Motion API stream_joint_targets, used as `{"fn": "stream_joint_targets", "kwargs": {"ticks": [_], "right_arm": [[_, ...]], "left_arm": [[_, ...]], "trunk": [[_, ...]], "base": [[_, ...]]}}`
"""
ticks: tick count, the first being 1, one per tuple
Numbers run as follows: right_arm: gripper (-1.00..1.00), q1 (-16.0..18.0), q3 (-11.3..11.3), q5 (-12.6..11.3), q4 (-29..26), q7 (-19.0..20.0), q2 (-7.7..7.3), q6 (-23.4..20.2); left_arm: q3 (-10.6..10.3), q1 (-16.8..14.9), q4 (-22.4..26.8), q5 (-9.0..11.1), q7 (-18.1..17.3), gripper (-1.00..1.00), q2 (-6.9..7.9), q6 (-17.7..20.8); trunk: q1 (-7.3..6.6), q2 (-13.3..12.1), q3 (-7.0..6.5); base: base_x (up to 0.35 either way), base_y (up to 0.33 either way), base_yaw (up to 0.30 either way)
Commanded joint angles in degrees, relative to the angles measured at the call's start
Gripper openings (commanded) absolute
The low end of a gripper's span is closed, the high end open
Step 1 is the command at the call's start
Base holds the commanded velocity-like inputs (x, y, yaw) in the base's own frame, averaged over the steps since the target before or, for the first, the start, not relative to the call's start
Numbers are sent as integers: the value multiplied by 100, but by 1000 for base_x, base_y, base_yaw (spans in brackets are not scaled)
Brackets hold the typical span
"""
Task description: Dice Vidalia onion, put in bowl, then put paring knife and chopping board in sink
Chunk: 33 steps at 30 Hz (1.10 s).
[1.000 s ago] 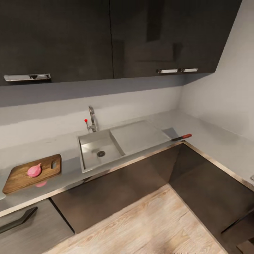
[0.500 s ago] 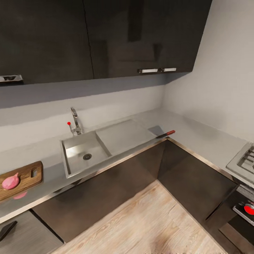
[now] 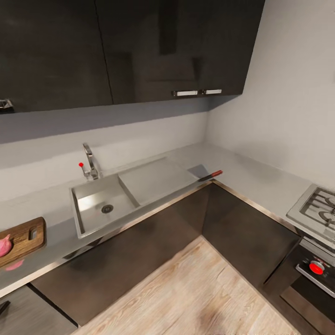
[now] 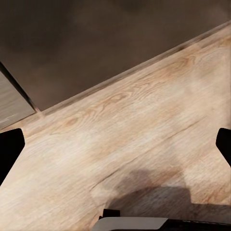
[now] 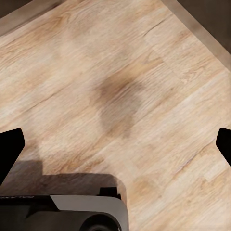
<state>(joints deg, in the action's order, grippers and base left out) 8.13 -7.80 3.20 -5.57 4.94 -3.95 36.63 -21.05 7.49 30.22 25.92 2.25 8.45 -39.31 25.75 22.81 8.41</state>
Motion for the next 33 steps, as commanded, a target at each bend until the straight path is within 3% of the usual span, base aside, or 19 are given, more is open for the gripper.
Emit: {"fn": "stream_joint_targets", "kwargs": {"ticks": [1, 4, 7, 10, 12, 14, 18, 23, 27, 33], "right_arm": [[100, 4, -49, 32, 6, 35, 2, 19], [100, 4, -47, 37, -3, 32, 7, 16], [100, 4, -46, 51, -391, -45, 18, -83], [100, 4, -39, 63, -1395, -327, 50, -917], [100, 4, -32, 65, -2411, -560, 64, -2168], [100, 3, -30, 65, -3157, -649, 67, -2903], [100, 14, -24, 62, -4079, -742, 73, -3596], [100, 246, 16, 59, -4640, -853, 110, -4534], [100, 557, 116, 71, -4791, -902, 201, -4987], [100, 1547, 491, 85, -4860, -1260, 379, -5896]], "left_arm": [[-48, -2, 10, 53, 24, 100, 8, -15], [-48, -2, 10, 53, 23, 100, 8, -15], [-48, -2, 10, 53, 24, 100, 8, -15], [-48, -2, 6, 53, 25, 100, -31, -15], [-48, -2, -20, 53, 23, 100, -58, -11], [-49, -2, -39, 53, 23, 100, -66, -11], [-49, -2, -49, 53, 23, 100, -70, -10], [-48, -2, -55, 53, 23, 100, -73, -11], [-54, -2, -58, 53, 23, 100, -92, -8], [-56, -2, -108, 53, 22, 100, -143, -11]], "trunk": [[3, 11, 10], [3, 11, 10], [3, 11, 10], [3, 11, 10], [3, 11, 10], [3, 11, 10], [3, 11, 10], [3, 11, 10], [3, 11, 10], [3, 11, 10]], "base": [[0, 0, -7], [0, 0, -3], [0, 0, 0], [0, 0, 0], [0, 0, 0], [0, 0, 0], [0, 0, 0], [0, 0, 0], [0, 0, 0], [0, 0, 0]]}}
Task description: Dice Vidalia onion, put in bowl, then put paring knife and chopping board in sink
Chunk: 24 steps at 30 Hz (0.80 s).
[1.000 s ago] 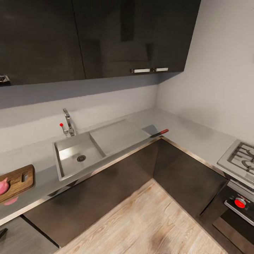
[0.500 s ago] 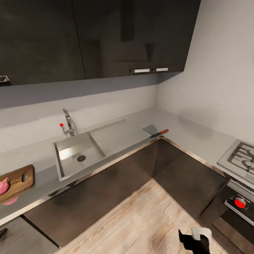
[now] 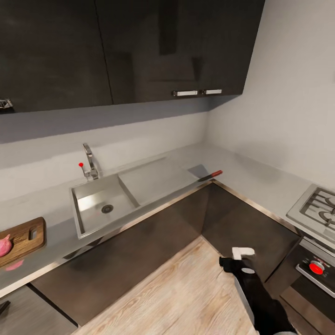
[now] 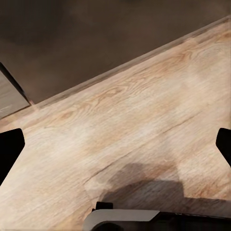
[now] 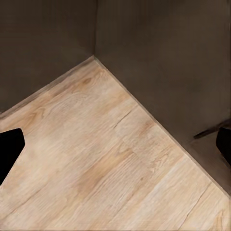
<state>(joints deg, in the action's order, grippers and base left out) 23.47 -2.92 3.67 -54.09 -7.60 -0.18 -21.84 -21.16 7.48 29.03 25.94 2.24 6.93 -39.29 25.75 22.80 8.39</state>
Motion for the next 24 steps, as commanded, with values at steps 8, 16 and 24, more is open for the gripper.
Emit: {"fn": "stream_joint_targets", "kwargs": {"ticks": [8, 16, 24], "right_arm": [[100, 1410, 120, 38, -13, -348, 234, -1092], [100, 3046, 131, 45, 8, -535, 235, -1951], [100, 4214, 122, 53, 248, -586, 161, -2408]], "left_arm": [[-47, -1, -5, 51, 22, 100, -1, -16], [-53, -1, -3, 50, 22, 100, -6, -14], [-115, -1, -3, 49, 22, 100, -14, -14]], "trunk": [[3, 12, 12], [3, 12, 12], [3, 12, 12]], "base": [[0, 0, 0], [0, 0, 0], [0, 0, 0]]}}
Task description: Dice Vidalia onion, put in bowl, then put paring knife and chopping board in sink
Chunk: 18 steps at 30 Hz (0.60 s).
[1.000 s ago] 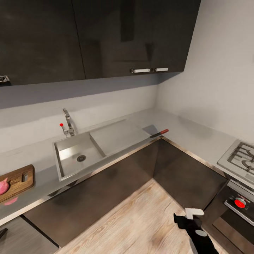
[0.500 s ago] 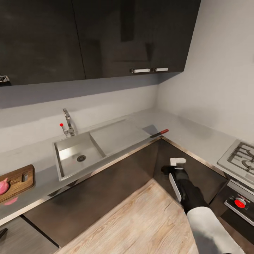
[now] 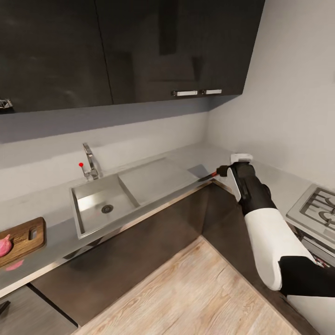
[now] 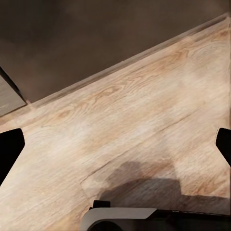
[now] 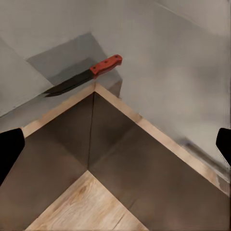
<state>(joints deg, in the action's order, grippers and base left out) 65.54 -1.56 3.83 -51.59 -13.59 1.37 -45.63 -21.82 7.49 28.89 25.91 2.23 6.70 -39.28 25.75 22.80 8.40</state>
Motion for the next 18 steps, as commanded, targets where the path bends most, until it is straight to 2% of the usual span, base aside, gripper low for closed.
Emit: {"fn": "stream_joint_targets", "kwargs": {"ticks": [1, 5, 9, 11, 13, 18], "right_arm": [[100, 53, -15, 30, 100, 25, -4, -35], [100, 111, -9, 7, 357, 181, -45, -31], [100, 109, -9, 8, 621, 776, -185, -16], [100, 108, -10, 7, 761, 1208, -338, -8], [100, 109, -11, 6, 856, 1838, -563, -2], [100, 110, -4, 26, 915, 2868, -834, 1]], "left_arm": [[-79, -2, 14, 50, 23, 100, 8, -15], [-123, -2, 18, 49, 23, 100, 7, -13], [-134, -2, 16, 51, 27, 100, -15, -10], [-136, -2, 14, 53, 29, 100, -46, -10], [-137, -2, 10, 54, 31, 100, -77, -9], [-138, -2, -17, 55, 32, 100, -96, -9]], "trunk": [[4, 12, 11], [4, 12, 11], [4, 12, 11], [4, 12, 11], [4, 12, 11], [4, 12, 11]], "base": [[12, -13, 0], [117, -118, 0], [194, -194, 0], [212, -211, 0], [217, -216, 0], [220, -220, 0]]}}
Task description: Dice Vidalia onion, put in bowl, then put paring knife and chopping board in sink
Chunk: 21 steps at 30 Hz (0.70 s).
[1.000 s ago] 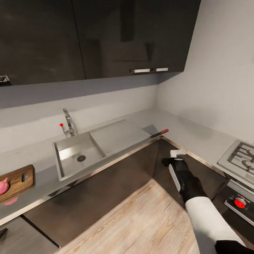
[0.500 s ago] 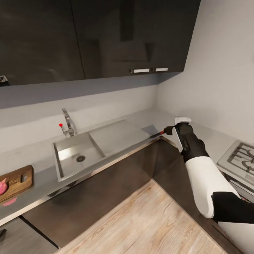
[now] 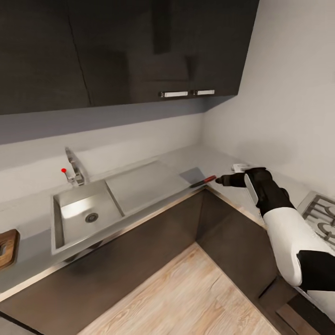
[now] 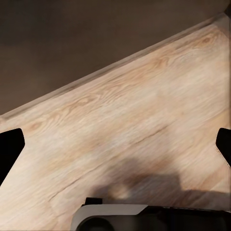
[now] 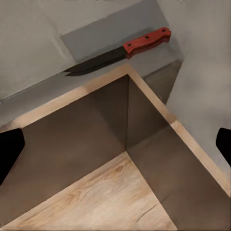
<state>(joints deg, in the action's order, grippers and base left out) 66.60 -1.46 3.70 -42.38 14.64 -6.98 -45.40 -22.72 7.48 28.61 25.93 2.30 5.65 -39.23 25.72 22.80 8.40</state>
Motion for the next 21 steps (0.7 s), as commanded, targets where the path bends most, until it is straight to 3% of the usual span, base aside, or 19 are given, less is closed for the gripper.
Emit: {"fn": "stream_joint_targets", "kwargs": {"ticks": [1, 8, 11, 14, 18, 21], "right_arm": [[100, 3, -8, 38, 1, 167, -20, -22], [100, 7, 36, 60, -2, 698, -56, -11], [100, 9, 206, 70, -18, 849, -66, 57], [100, 15, 427, 82, -81, 913, -162, 109], [100, 63, 498, 92, -130, 923, -215, 120], [100, 322, 520, 200, -115, 914, -210, 116]], "left_arm": [[-48, -1, 0, 49, 24, 100, 8, -14], [-48, -1, -21, 48, 24, 100, 6, -14], [-48, -1, -23, 48, 24, 100, 6, -14], [-48, -1, -22, 45, 24, 100, 6, -14], [-48, -1, -22, 44, 24, 100, 6, -14], [-48, -1, -24, 44, 24, 100, 6, -14]], "trunk": [[6, 11, 11], [6, 11, 11], [6, 11, 11], [6, 11, 11], [6, 11, 11], [6, 11, 11]], "base": [[221, -221, 0], [209, -221, 0], [169, -205, 0], [137, -167, 0], [111, -129, 0], [46, -53, 0]]}}
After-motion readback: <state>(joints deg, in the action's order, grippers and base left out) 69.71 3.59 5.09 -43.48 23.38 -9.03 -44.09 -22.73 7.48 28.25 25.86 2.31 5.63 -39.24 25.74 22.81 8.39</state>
